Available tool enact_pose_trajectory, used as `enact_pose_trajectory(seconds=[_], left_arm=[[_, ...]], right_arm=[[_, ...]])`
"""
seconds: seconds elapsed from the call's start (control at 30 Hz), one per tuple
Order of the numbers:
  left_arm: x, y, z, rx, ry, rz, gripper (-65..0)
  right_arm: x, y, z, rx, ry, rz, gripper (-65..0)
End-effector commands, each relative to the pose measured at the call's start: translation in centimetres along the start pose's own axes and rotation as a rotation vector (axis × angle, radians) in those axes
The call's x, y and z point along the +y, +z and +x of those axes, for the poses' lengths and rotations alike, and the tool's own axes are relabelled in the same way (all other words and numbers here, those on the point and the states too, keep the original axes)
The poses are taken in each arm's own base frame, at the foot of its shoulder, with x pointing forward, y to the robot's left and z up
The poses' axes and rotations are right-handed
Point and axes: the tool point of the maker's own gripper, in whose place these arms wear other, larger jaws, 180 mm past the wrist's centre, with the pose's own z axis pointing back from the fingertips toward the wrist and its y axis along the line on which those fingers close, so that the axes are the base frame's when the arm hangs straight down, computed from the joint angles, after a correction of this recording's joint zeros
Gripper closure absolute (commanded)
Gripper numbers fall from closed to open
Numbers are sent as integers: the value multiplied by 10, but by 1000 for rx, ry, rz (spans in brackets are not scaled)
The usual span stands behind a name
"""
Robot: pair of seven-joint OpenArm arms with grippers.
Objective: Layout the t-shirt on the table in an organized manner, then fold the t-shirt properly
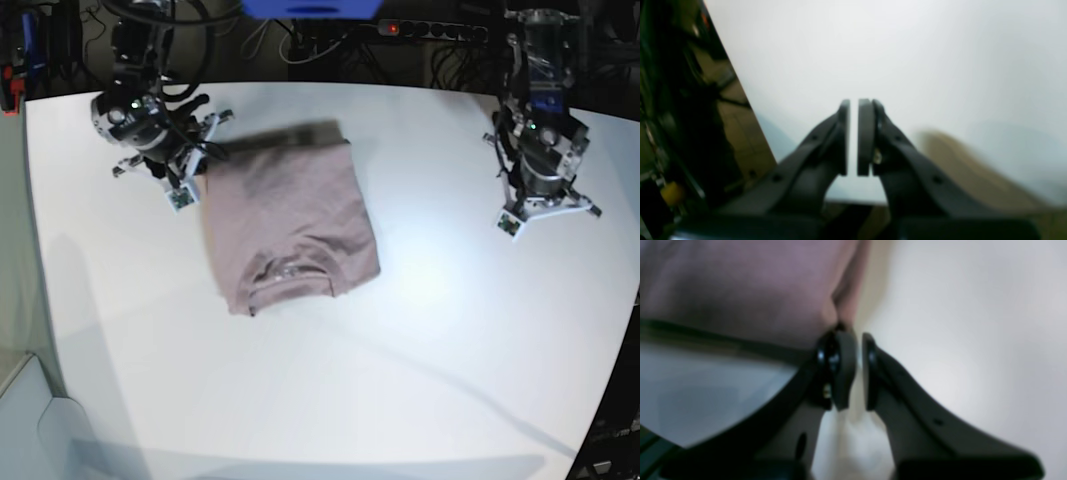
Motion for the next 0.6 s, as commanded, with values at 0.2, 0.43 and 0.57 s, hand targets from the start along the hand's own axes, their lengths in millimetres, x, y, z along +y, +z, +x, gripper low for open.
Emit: enact_pose_trajectory(seconds=[0.2, 0.43, 0.57], left_arm=[[11, 11, -37, 59, 31, 40, -36], [8, 12, -49, 85, 41, 33, -35], [0, 17, -50, 81, 44, 15, -35]], right_arm=[[48, -2, 18, -54, 64, 108, -63], [34, 2, 5, -30, 34, 72, -63], [1, 23, -5, -31, 4, -31, -63]])
